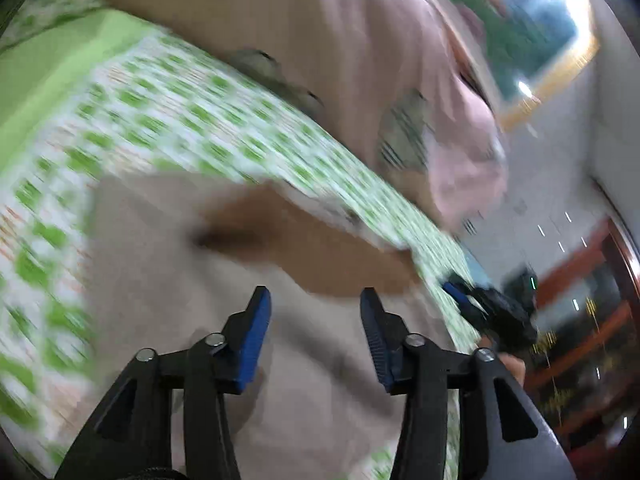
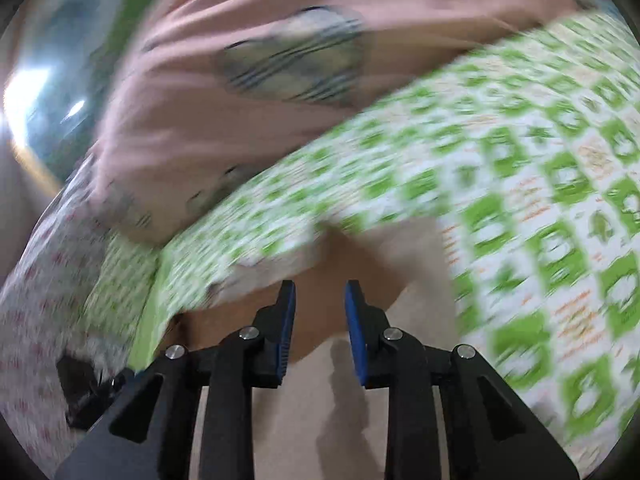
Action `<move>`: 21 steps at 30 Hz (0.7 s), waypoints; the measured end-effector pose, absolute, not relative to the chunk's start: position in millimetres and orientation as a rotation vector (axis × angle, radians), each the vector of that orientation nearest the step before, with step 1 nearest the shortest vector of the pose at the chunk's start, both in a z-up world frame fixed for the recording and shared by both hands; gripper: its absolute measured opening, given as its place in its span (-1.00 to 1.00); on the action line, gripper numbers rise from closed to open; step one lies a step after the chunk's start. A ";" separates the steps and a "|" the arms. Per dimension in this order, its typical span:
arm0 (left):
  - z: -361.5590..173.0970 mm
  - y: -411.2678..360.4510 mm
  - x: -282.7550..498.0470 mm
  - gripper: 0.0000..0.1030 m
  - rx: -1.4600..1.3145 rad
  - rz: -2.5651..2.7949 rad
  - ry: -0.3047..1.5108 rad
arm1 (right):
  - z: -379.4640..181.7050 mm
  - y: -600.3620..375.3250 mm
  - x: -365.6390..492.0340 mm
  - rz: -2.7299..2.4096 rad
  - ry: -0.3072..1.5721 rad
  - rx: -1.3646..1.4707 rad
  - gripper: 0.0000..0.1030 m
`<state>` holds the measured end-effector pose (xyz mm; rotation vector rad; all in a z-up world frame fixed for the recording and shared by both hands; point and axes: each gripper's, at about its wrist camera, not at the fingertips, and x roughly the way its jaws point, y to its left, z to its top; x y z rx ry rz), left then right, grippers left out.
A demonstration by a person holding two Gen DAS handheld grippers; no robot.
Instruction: Fold small clothes
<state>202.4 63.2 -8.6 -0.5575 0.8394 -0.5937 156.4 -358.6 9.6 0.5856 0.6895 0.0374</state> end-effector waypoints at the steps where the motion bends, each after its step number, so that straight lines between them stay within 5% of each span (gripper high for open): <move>1: -13.7 41.4 193.8 -0.05 -0.545 -0.645 0.871 | 8.1 -340.9 155.9 0.107 0.726 0.559 -0.46; 7: -41.7 -11.0 201.6 -0.09 -0.432 -0.663 0.966 | -31.2 -255.5 173.4 0.375 0.997 0.356 -0.46; 10: -55.4 19.8 232.6 -0.39 -0.438 -0.538 0.981 | -47.3 -269.2 201.0 0.267 1.058 0.328 -0.53; 15: -58.6 91.7 270.5 -0.52 -0.533 -0.401 0.939 | -52.7 -325.4 239.4 0.029 0.967 0.387 -0.60; 18: -65.2 123.8 284.2 -0.63 -0.632 -0.399 0.919 | -54.6 -350.8 245.5 -0.049 0.930 0.471 -0.94; 21: -66.1 139.6 277.2 -0.61 -0.647 -0.324 0.893 | -45.5 -362.5 224.5 -0.122 0.868 0.501 -0.95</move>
